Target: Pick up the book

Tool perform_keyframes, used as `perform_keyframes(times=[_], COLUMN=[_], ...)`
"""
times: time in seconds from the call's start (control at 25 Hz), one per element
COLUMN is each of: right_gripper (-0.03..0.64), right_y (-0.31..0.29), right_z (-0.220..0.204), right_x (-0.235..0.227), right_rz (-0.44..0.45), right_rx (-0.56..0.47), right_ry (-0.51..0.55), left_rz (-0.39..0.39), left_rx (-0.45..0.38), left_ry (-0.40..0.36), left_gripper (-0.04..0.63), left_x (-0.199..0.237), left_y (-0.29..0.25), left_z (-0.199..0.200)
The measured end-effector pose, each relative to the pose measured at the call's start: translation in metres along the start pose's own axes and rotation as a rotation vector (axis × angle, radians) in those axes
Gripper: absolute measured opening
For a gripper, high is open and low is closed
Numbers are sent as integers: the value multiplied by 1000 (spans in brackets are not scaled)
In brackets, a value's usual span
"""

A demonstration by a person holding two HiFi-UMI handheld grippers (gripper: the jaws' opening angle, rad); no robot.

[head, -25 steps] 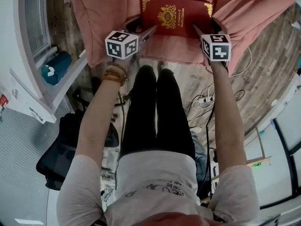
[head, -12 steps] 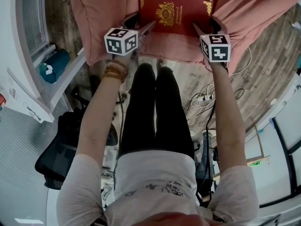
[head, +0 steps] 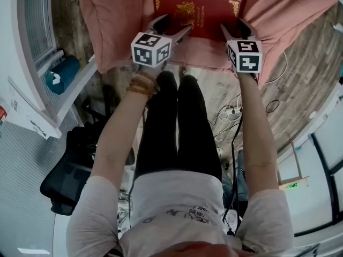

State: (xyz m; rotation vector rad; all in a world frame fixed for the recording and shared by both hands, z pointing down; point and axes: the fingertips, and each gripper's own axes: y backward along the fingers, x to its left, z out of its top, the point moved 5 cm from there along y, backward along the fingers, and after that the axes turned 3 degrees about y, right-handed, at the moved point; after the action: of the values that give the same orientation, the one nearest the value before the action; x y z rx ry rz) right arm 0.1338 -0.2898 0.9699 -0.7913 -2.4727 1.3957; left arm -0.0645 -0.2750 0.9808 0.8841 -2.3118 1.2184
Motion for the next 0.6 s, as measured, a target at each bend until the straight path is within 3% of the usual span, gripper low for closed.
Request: perform_keyframes(times=[0.16, 0.4, 0.44, 0.6], right_gripper=[235, 237, 258, 241], right_y=[1, -2, -3, -4], right_z=[-1, -2, -3, -2], right_x=[0, 0, 1, 2], right_rz=[6, 11, 15, 16], right_rx=[4, 12, 16, 8], right_ry=[11, 14, 16, 6], left_rz=[120, 14, 9, 7], left_rx=[-7, 76, 76, 70], left_ry=[51, 118, 129, 137], left_gripper=[402, 425, 423, 423], left_x=[39, 45, 46, 47], left_y=[22, 8, 6, 7], left_z=[0, -12, -13, -11])
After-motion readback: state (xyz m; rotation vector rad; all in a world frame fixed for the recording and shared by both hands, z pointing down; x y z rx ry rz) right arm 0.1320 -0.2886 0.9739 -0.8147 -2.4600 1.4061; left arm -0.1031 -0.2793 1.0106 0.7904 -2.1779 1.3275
